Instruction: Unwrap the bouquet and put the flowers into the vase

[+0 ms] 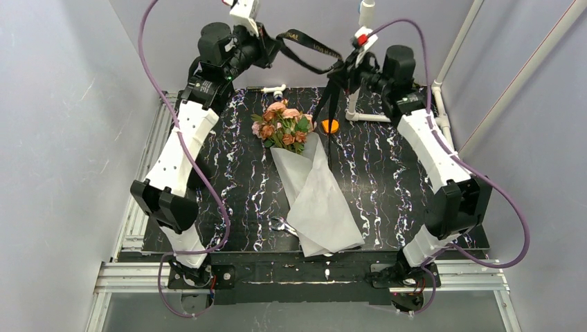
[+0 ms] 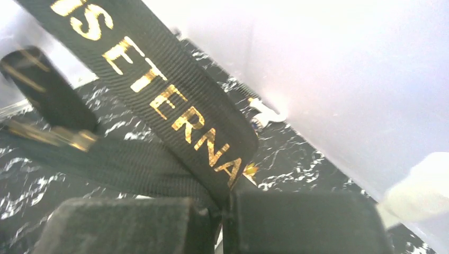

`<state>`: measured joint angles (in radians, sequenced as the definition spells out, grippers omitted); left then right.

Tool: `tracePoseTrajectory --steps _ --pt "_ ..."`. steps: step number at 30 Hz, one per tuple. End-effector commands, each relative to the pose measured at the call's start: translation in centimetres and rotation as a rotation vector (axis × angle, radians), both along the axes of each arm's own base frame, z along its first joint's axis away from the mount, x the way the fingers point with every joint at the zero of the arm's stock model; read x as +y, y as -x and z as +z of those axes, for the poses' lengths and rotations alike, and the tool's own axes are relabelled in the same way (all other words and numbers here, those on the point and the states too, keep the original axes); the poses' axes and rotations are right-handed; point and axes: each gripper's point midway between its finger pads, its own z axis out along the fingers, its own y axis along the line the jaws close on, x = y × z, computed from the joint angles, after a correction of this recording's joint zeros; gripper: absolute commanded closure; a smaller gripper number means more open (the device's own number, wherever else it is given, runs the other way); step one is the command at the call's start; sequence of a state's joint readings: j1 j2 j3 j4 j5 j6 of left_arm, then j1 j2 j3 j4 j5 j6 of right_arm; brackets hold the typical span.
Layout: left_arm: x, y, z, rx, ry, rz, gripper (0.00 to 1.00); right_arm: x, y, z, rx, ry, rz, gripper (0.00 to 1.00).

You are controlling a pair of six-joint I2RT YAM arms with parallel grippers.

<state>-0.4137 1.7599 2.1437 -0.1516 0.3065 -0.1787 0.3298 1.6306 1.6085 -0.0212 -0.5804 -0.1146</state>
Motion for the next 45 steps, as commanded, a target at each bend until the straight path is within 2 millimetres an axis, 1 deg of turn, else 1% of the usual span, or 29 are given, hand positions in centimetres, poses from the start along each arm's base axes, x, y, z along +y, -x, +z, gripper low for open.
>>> tracePoseTrajectory --steps 1,3,4,5,6,8,9,10,11,12,13,14,15,16,17,18,19,22,25,29,31,34,35,36,38,40,43,45 --pt "3.9 -1.3 -5.4 0.130 -0.109 0.177 0.99 -2.4 -1.9 7.7 -0.034 -0.168 -0.122 0.99" --pt "2.9 -0.4 -8.0 0.167 -0.160 0.093 0.93 -3.6 -2.6 9.9 -0.036 -0.216 -0.169 0.99" --pt "2.2 0.5 -8.8 0.167 -0.174 0.028 0.89 -4.4 -3.0 11.5 -0.054 -0.243 -0.193 0.99" --pt "1.2 1.5 -9.8 0.162 -0.186 -0.056 0.85 -5.3 -3.3 12.2 -0.039 -0.262 -0.222 0.99" --pt "0.2 2.9 -10.3 0.142 -0.195 -0.147 0.78 -6.2 -3.7 13.1 -0.033 -0.282 -0.246 0.99" --pt "-1.4 5.4 -11.5 0.131 -0.209 -0.292 0.64 -8.3 -4.4 15.1 -0.037 -0.321 -0.291 0.99" --pt "-2.2 6.7 -12.0 0.120 -0.225 -0.366 0.55 -9.3 -4.6 16.1 -0.046 -0.335 -0.312 0.99" --pt "-2.6 7.6 -12.5 0.118 -0.239 -0.408 0.45 -10.3 -4.6 16.8 -0.053 -0.344 -0.333 0.99" --pt "-2.8 8.2 -12.9 0.123 -0.249 -0.436 0.36 -11.5 -4.4 17.7 -0.066 -0.352 -0.358 0.99" --pt "-3.0 8.6 -13.4 0.134 -0.254 -0.453 0.29 -12.9 -4.3 18.4 -0.076 -0.359 -0.388 0.99" --pt "-3.0 8.7 -13.6 0.138 -0.255 -0.458 0.23 -13.8 -4.0 18.8 -0.081 -0.362 -0.411 0.99" --pt "-3.0 8.7 -13.8 0.145 -0.258 -0.455 0.19 -15.0 -3.7 19.1 -0.085 -0.361 -0.445 0.99" --pt "-2.8 8.6 -14.0 0.152 -0.264 -0.446 0.17 -16.4 -3.4 19.3 -0.096 -0.352 -0.488 0.99" --pt "-2.7 8.5 -14.2 0.155 -0.271 -0.436 0.16 -17.1 -3.1 19.4 -0.104 -0.340 -0.518 0.99" --pt "-2.6 8.4 -14.5 0.164 -0.277 -0.425 0.15 -19.3 -3.1 19.6 -0.125 -0.327 -0.585 0.99" --pt "-2.5 8.3 -14.6 0.169 -0.279 -0.418 0.14 -20.7 -3.0 19.6 -0.133 -0.320 -0.630 0.99" --pt "-2.4 8.3 -14.6 0.173 -0.281 -0.416 0.12 -21.9 -2.9 19.7 -0.140 -0.315 -0.665 0.99" --pt "-2.5 8.5 -15.0 0.189 -0.280 -0.428 0.03 -25.0 -2.9 20.0 -0.153 -0.307 -0.749 0.99" --pt "-2.7 8.5 -15.5 0.206 -0.279 -0.437 0.02 -26.6 -3.5 20.4 -0.176 -0.300 -0.787 0.99" --pt "-2.8 8.3 -15.9 0.224 -0.279 -0.439 0.02 -27.0 -5.1 20.4 -0.207 -0.280 -0.792 0.99" --pt "-2.7 8.3 -16.1 0.227 -0.285 -0.437 0.02 -27.0 -5.6 19.9 -0.204 -0.256 -0.786 0.99" --pt "-2.4 8.4 -16.5 0.225 -0.299 -0.426 0.02 -26.8 -5.9 17.7 -0.147 -0.215 -0.769 0.99" --pt "-2.3 8.4 -16.7 0.227 -0.304 -0.420 0.02 -26.6 -5.9 16.1 -0.111 -0.191 -0.757 0.99" --pt "-2.2 8.5 -17.0 0.230 -0.309 -0.417 0.02 -26.5 -5.7 15.1 -0.092 -0.163 -0.751 0.99" --pt "-2.0 8.7 -17.5 0.237 -0.315 -0.412 0.02 -27.0 -5.0 12.4 -0.046 -0.083 -0.759 0.99" --pt "-1.9 8.9 -17.7 0.237 -0.314 -0.410 0.02 -28.6 -4.2 9.2 0.006 0.015 -0.793 0.99" --pt "-1.9 9.0 -18.4 0.256 -0.312 -0.412 0.02 -32.0 -2.9 3.8 0.103 0.195 -0.841 0.99" --pt "-1.9 8.9 -19.0 0.273 -0.311 -0.414 0.02 -34.4 -2.4 1.0 0.160 0.298 -0.870 0.99"
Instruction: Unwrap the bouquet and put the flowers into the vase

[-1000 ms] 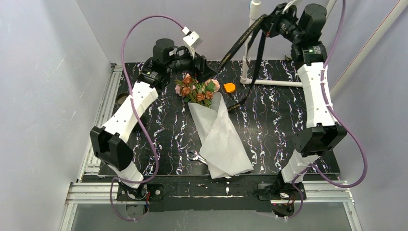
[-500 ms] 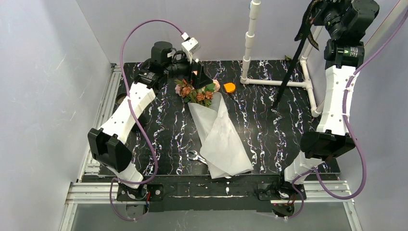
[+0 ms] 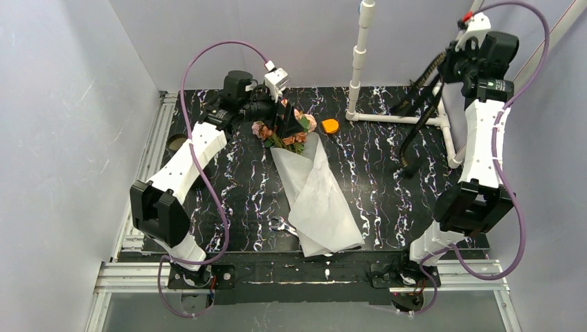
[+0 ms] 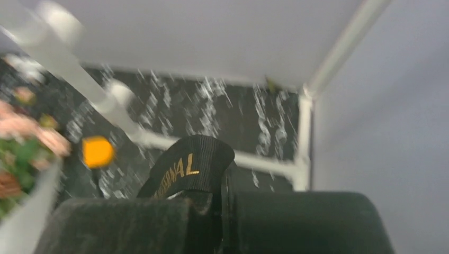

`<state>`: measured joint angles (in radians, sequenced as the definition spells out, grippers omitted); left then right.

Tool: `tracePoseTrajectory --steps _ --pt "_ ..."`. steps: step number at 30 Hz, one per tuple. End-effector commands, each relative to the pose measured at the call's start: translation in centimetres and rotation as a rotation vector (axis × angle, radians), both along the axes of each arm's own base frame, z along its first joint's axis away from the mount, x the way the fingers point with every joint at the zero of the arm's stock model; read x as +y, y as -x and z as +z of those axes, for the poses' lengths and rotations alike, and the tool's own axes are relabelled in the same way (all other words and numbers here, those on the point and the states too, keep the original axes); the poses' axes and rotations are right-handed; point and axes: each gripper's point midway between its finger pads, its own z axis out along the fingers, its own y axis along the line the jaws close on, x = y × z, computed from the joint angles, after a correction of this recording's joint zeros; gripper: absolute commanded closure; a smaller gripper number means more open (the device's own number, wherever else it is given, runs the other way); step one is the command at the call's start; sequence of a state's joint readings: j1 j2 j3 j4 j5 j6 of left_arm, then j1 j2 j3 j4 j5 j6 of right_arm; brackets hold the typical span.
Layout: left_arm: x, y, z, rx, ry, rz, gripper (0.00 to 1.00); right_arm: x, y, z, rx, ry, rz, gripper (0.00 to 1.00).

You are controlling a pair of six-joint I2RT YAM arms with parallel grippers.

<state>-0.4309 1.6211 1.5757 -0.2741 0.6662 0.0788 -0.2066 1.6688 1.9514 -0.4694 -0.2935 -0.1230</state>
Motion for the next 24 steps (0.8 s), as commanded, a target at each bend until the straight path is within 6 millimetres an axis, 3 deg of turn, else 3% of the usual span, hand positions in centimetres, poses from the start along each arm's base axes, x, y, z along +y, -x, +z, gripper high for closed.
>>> tracePoseTrajectory --steps 1,4,11,20,22,24 --pt "0.4 0.9 1.5 -0.036 0.016 -0.005 0.02 -5.4 3.3 -3.7 0.145 0.229 -0.048 0.99" --pt "0.4 0.8 0.9 -0.023 0.007 -0.003 0.02 -7.4 3.5 -7.2 0.257 0.334 -0.031 0.99" --pt "0.7 0.9 -0.5 -0.005 -0.017 0.002 0.02 -8.9 3.8 -16.1 0.553 0.478 0.093 0.99" --pt "1.5 0.8 -2.2 0.017 -0.070 0.039 0.02 -5.5 4.8 -26.1 0.851 0.551 0.286 0.97" --pt "1.9 0.8 -2.8 0.043 -0.085 0.065 0.02 -5.5 5.0 -28.0 0.911 0.547 0.295 0.82" --pt "2.3 1.0 -3.6 0.085 -0.093 0.096 0.02 -6.0 5.1 -29.1 0.968 0.542 0.277 0.58"
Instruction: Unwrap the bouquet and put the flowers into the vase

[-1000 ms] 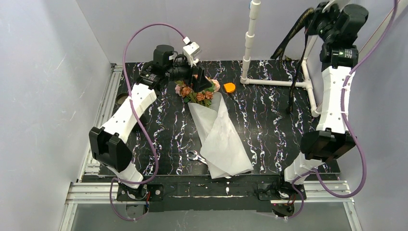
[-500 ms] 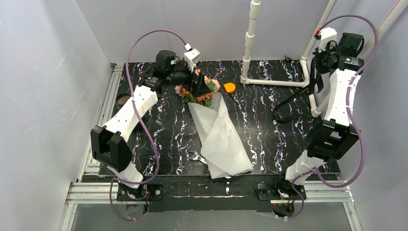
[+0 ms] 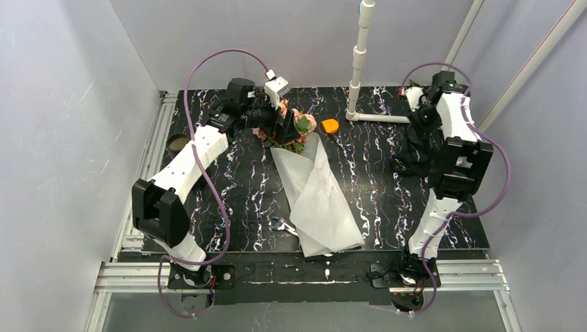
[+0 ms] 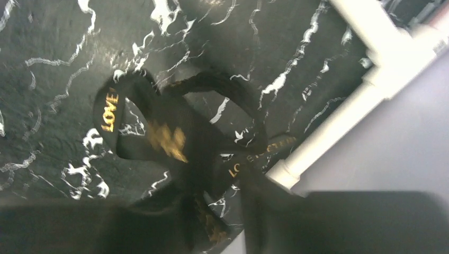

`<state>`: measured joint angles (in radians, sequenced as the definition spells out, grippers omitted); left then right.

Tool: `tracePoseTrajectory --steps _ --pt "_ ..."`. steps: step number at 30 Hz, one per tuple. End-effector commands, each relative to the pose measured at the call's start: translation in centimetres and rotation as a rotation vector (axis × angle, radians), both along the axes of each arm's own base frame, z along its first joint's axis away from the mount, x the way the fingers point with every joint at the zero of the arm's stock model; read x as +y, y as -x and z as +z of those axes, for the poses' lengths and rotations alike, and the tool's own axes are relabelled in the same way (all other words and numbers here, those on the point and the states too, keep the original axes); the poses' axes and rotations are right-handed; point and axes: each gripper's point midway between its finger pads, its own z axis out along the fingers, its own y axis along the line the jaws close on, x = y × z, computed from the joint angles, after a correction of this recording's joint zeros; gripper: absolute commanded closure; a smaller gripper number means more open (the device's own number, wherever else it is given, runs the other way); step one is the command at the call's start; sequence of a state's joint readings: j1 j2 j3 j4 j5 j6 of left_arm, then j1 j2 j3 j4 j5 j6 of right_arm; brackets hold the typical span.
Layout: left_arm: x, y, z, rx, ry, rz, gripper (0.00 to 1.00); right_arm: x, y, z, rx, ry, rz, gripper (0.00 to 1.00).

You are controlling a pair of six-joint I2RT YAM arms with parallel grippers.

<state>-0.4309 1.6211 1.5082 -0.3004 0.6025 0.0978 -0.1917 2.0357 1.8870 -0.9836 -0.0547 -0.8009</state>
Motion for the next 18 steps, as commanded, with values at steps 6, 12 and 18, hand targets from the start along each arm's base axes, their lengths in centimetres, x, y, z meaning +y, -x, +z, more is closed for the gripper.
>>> tracePoseTrajectory --steps 6,12,18 --pt "2.3 3.4 -4.1 0.189 -0.033 0.116 0.02 -1.3 1.5 -0.4 0.139 0.064 -0.040 0.20" --pt "3.3 5.1 -7.9 0.284 -0.049 0.173 0.03 -0.5 3.5 2.2 0.102 0.063 0.038 0.02" --pt "3.9 6.4 -10.4 0.276 -0.095 0.129 0.07 4.4 7.4 2.9 0.170 -0.038 0.165 0.02"
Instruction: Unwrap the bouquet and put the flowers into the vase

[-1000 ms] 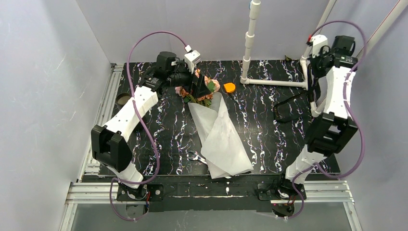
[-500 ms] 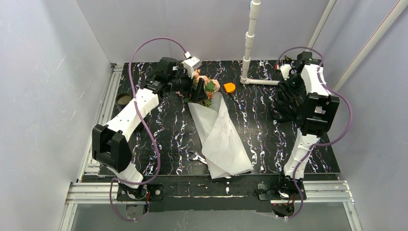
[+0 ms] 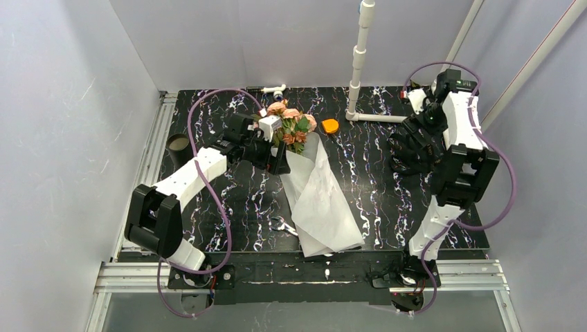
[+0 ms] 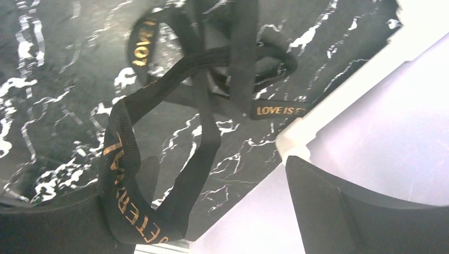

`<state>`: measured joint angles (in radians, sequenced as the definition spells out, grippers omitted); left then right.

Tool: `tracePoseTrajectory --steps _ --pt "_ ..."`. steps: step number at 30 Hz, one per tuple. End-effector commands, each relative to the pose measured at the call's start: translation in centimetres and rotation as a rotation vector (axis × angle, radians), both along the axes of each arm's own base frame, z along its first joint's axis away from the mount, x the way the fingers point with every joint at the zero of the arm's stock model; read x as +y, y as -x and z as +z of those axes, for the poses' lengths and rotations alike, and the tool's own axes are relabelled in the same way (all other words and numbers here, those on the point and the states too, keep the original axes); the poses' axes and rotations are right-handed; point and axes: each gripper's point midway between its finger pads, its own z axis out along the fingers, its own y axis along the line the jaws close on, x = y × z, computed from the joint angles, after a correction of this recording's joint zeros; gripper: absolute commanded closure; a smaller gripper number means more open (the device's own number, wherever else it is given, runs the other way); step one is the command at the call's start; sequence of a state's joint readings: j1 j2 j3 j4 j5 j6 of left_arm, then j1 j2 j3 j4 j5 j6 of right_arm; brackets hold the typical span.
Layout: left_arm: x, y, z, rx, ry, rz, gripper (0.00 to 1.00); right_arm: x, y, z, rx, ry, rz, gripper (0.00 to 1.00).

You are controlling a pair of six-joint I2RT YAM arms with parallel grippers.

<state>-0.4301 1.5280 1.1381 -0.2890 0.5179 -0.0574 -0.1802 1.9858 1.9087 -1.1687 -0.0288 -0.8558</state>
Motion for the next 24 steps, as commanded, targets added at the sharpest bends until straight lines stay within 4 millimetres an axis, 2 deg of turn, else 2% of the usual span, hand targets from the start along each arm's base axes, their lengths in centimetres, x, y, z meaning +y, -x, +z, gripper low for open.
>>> tracePoseTrajectory --steps 1,7,10,12,14,16,18,20,22,24 --pt "0.5 0.7 0.3 -0.057 -0.003 -0.031 0.08 4.7 3.8 1.3 0.062 -0.073 0.126 0.02" --pt "1.3 1.4 -2.6 0.022 -0.054 0.015 0.17 12.8 7.0 1.0 0.111 -0.185 0.276 0.02" --pt "0.7 1.8 -3.5 0.099 -0.034 0.036 0.24 16.6 8.3 0.8 0.141 -0.259 0.327 0.02" --pt "0.2 2.2 -4.2 0.125 -0.035 0.027 0.27 18.8 9.0 0.2 0.164 -0.293 0.346 0.02" --pt "-0.3 2.3 -4.6 0.126 -0.045 0.006 0.28 19.7 9.2 -0.7 0.180 -0.298 0.338 0.02" --pt "-0.5 2.1 -4.8 0.123 -0.054 0.003 0.28 19.4 8.9 -1.9 0.194 -0.275 0.309 0.04" --pt "-0.5 1.8 -4.8 0.117 -0.060 0.010 0.28 17.5 7.7 -3.3 0.178 -0.194 0.263 0.07" --pt "-0.4 1.6 -4.7 0.108 -0.064 0.016 0.28 14.1 5.9 -4.4 0.144 -0.126 0.172 0.17" --pt "-0.3 1.5 -4.7 0.103 -0.068 0.020 0.28 10.5 3.2 -4.3 0.094 -0.098 0.070 0.28" --pt "-0.3 1.5 -4.7 0.101 -0.071 0.023 0.28 7.3 0.9 -3.3 0.073 -0.119 -0.005 0.27"
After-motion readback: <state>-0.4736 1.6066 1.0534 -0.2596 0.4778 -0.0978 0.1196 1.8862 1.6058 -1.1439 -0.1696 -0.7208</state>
